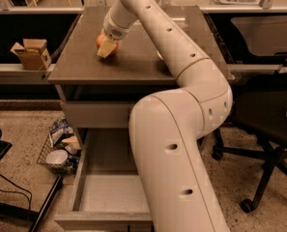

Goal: Pick apple from middle drawer and place on counter

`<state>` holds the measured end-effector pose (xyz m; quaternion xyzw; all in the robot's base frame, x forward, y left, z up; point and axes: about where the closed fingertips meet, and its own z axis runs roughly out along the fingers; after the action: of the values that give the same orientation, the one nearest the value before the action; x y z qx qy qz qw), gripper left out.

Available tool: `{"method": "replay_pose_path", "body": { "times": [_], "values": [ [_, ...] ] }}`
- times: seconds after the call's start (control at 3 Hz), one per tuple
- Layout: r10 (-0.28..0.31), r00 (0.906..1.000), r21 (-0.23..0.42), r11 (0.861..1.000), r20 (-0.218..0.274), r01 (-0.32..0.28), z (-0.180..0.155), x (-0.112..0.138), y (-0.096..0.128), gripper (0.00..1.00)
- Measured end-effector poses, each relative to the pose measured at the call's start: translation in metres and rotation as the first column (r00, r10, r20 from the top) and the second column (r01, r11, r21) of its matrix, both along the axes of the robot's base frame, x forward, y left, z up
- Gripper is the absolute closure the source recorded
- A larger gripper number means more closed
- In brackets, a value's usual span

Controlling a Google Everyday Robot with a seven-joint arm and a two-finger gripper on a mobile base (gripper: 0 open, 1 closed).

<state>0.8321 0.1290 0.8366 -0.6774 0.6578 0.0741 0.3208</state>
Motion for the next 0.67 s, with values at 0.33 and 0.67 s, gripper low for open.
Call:
{"method": "replay_pose_path", "body": {
  "times": [0.33, 0.67],
  "values": [
    [0.0, 1.0, 0.0, 1.0, 0.0, 0.0, 0.0, 0.0, 0.0, 0.31],
    [0.0, 1.0, 0.0, 1.0, 0.0, 0.0, -0.0001, 0.0, 0.0, 0.08]
  ]
}}
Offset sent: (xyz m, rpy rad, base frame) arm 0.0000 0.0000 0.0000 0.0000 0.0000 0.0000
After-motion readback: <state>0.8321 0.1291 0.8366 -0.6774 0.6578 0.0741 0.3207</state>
